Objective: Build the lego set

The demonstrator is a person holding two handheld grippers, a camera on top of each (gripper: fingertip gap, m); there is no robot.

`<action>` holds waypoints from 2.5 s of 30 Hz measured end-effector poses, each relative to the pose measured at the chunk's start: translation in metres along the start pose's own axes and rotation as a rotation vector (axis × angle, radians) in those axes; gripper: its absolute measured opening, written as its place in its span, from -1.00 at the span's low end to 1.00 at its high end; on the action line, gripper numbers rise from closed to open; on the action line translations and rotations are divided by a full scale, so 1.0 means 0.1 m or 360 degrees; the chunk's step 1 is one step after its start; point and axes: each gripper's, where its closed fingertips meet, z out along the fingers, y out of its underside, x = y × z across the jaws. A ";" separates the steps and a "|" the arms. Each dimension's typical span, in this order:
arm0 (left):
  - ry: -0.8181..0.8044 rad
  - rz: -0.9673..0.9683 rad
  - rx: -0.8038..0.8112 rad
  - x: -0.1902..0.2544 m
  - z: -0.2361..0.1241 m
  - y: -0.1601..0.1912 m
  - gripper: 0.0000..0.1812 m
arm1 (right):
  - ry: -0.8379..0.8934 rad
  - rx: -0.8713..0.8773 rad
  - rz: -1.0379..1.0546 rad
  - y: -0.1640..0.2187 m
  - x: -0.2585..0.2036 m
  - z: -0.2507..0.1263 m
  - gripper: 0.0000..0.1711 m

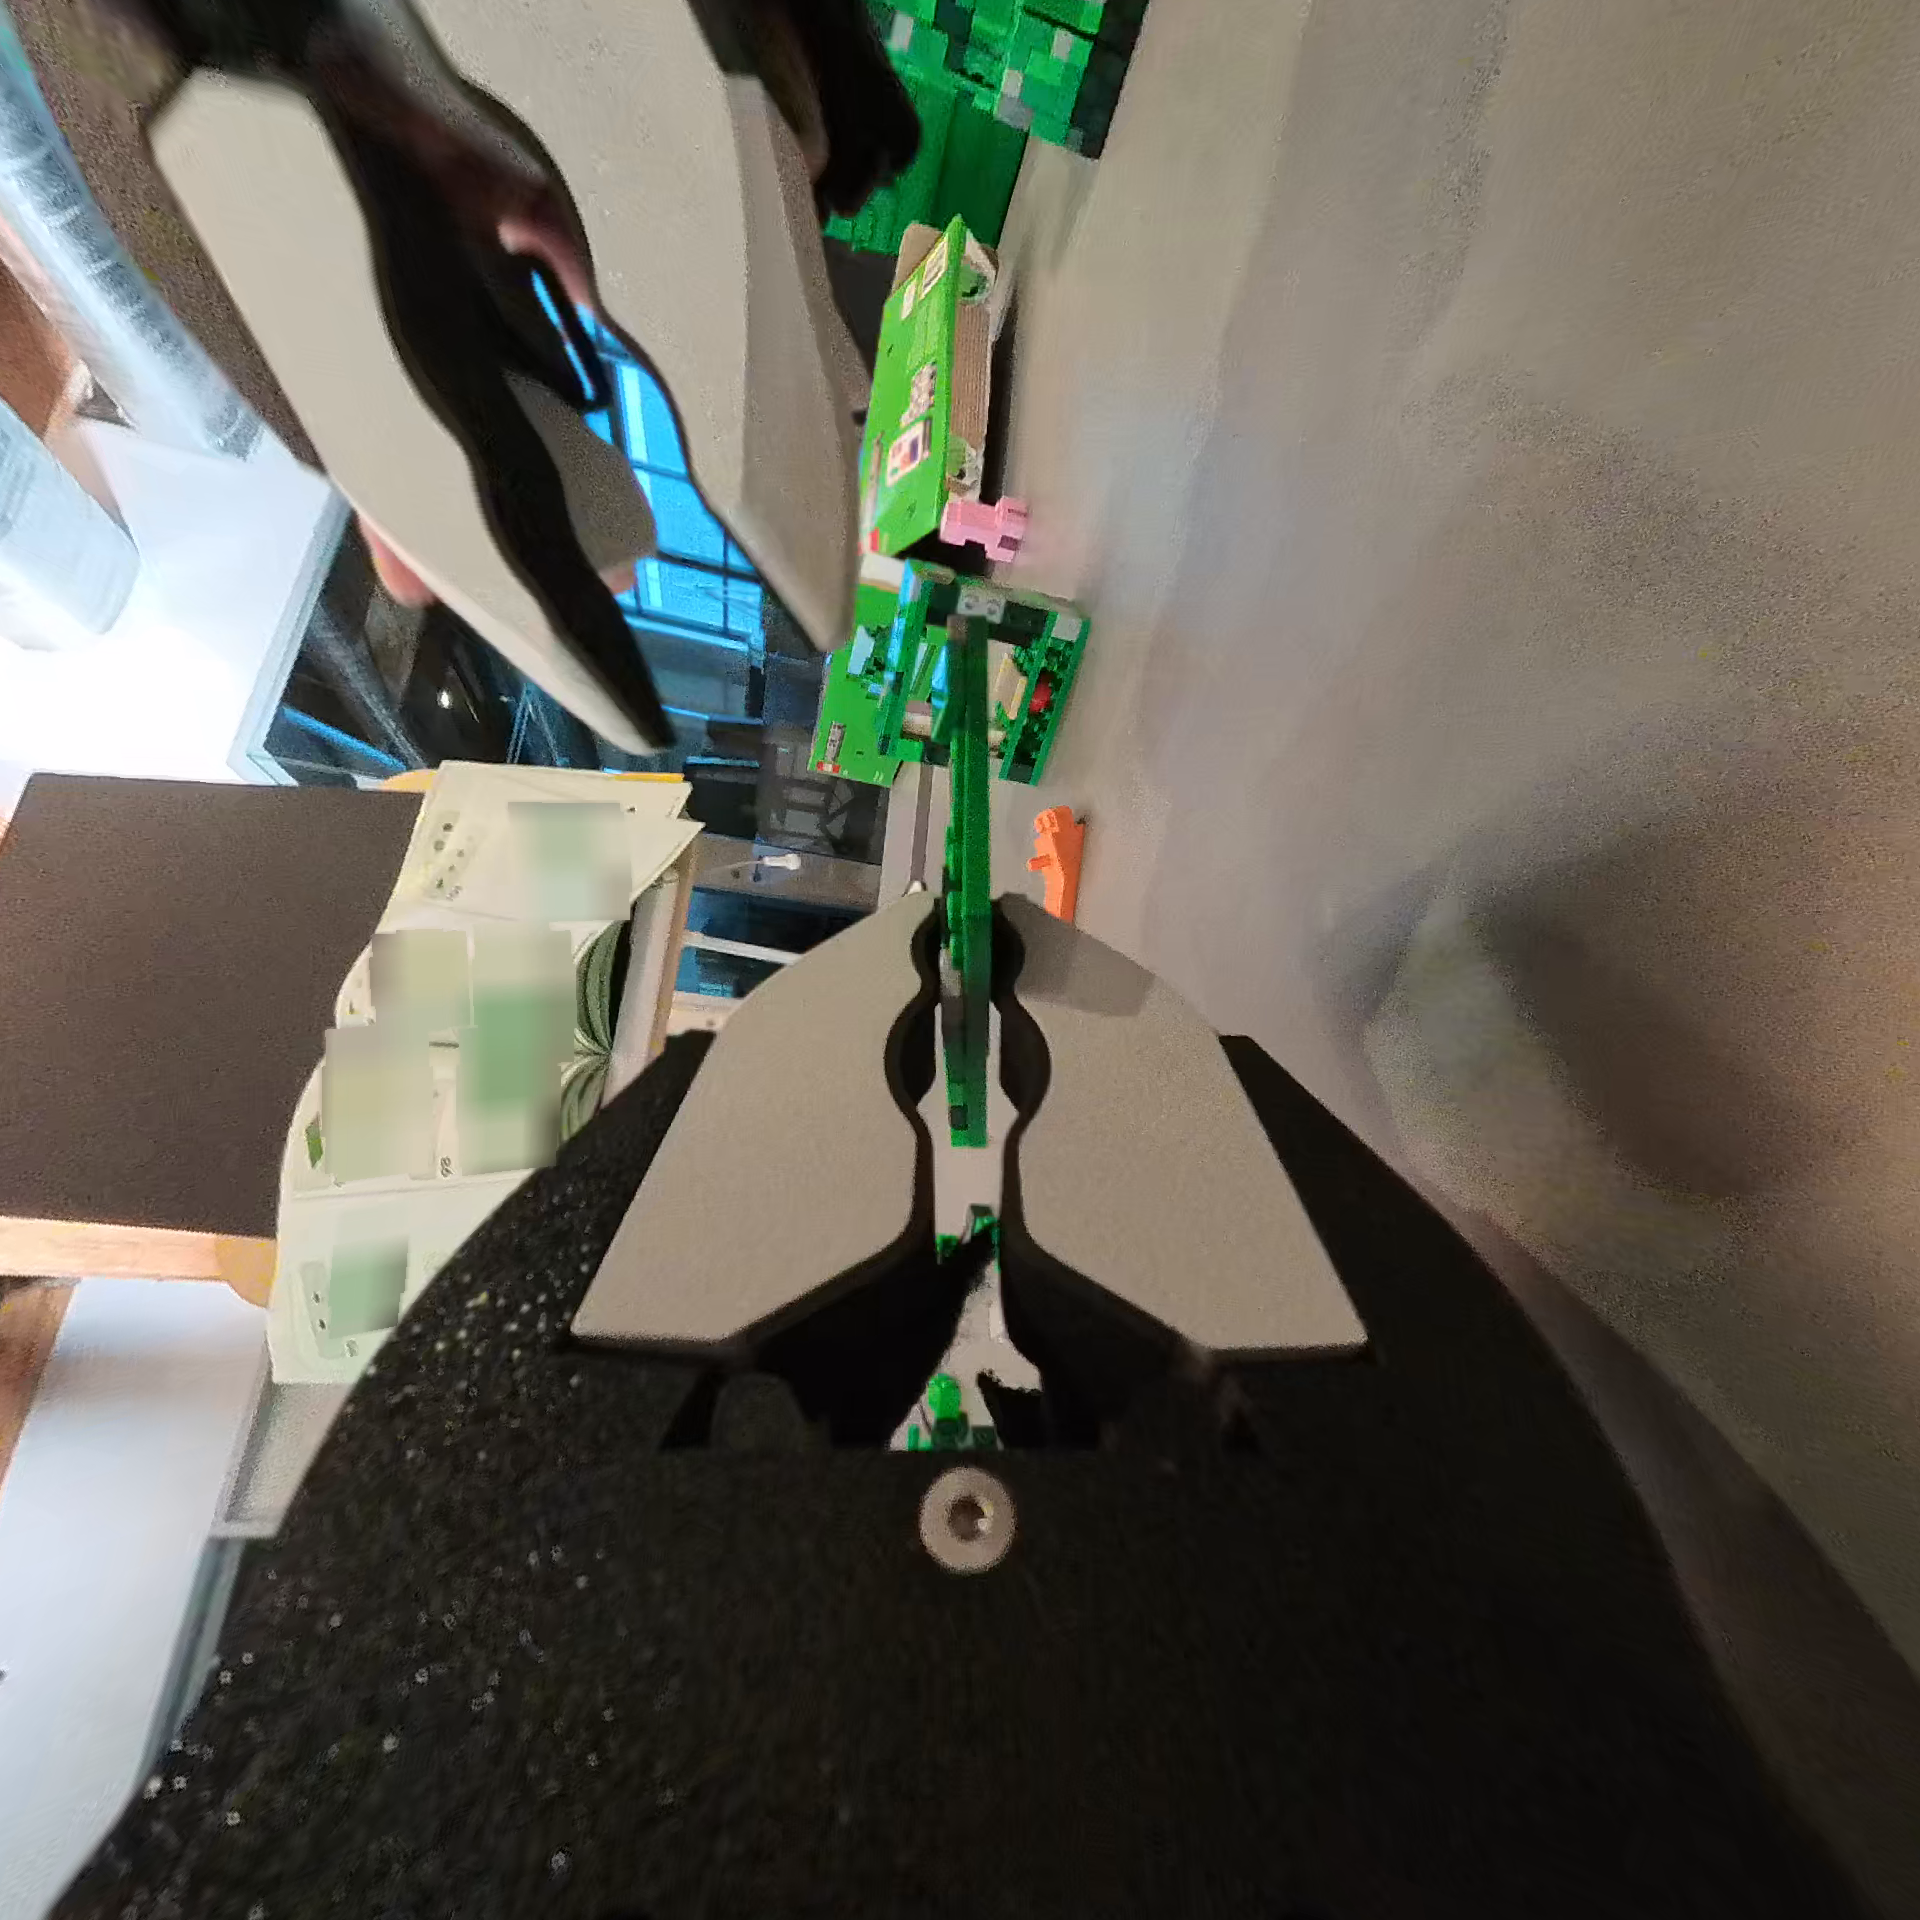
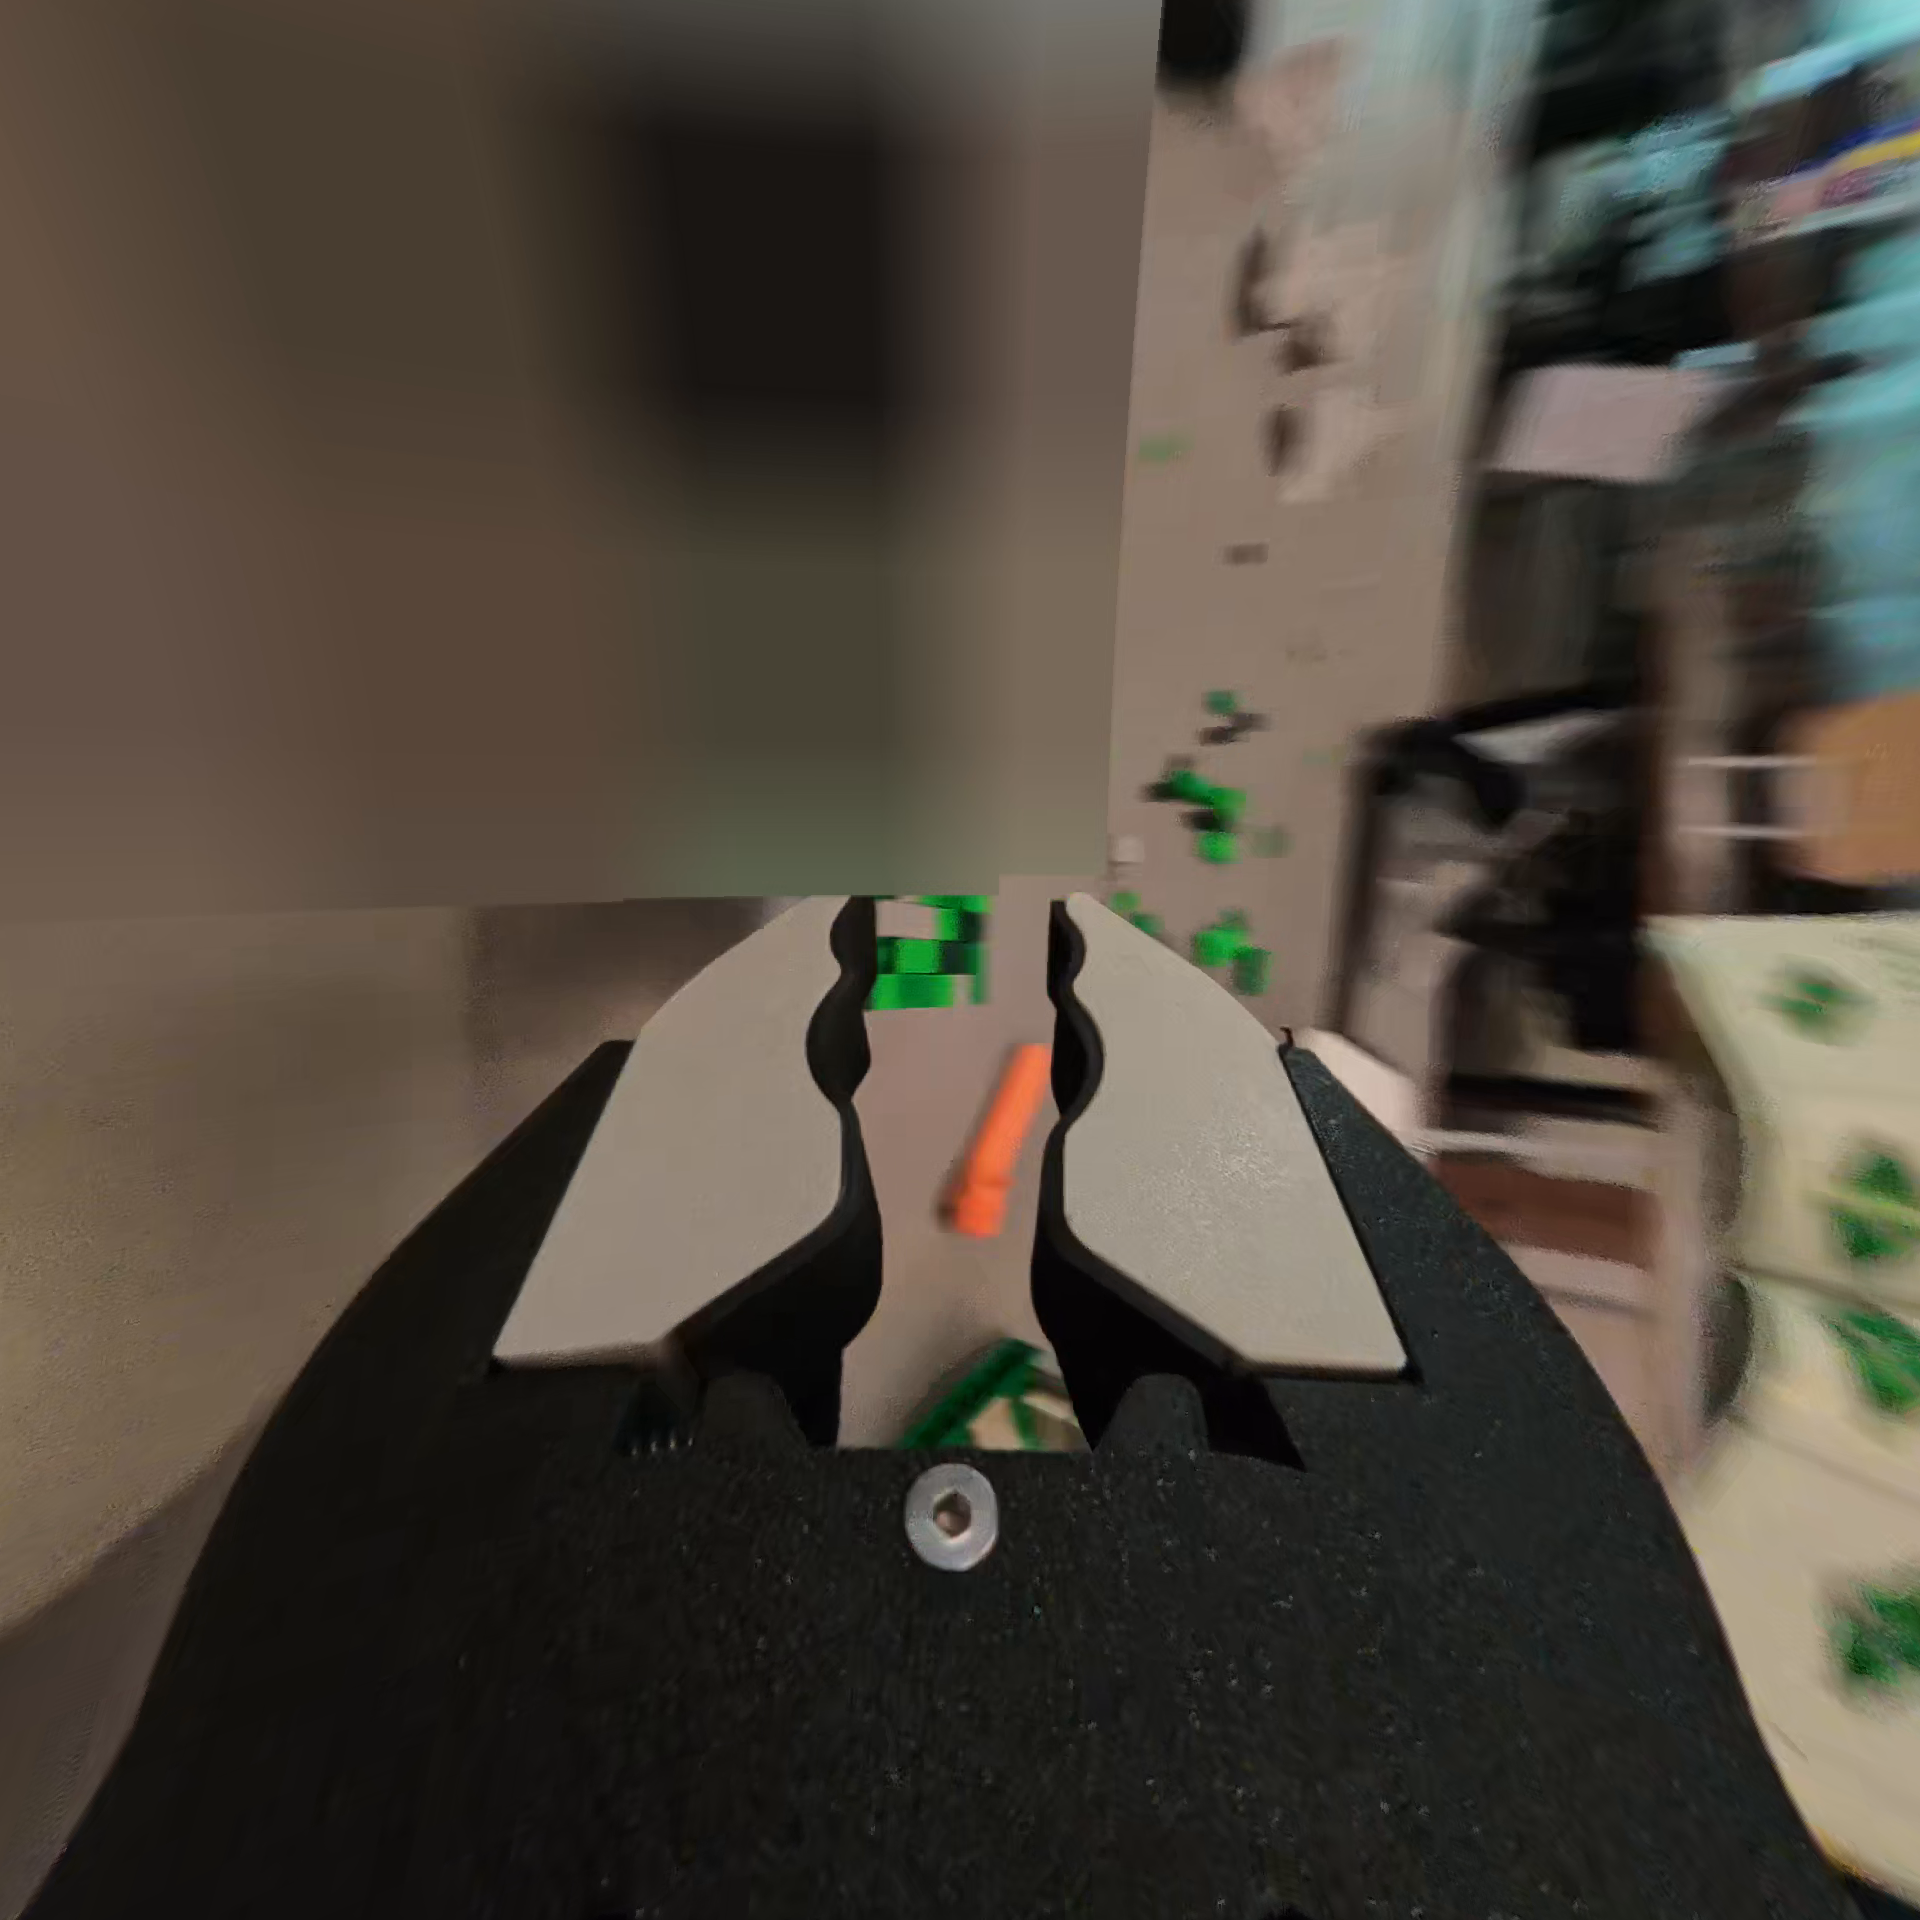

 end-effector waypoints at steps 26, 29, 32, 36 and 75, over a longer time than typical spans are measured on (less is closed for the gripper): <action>0.0002 -0.0168 -0.0166 -0.09 0.03 0.19 -0.93 | 0.0839 -0.0364 -0.0311 0.18 -0.03 0.31 -0.90; 0.0002 -0.0161 -0.0170 -0.10 0.03 0.19 -0.93 | 0.0809 -0.0354 -0.0350 0.17 -0.05 0.32 -0.91; 0.0015 -0.0129 -0.0186 -0.08 0.04 0.19 -0.94 | 0.0761 -0.0372 -0.0433 0.18 -0.08 0.34 -0.92; 0.0009 -0.0144 -0.0193 -0.10 0.04 0.19 -0.93 | 0.0772 -0.0372 -0.0537 0.17 -0.07 0.34 -0.92; 0.0097 -0.0237 -0.0111 0.05 0.04 0.12 -0.93 | 0.0635 -0.0233 -0.0417 0.32 -0.10 0.35 -0.92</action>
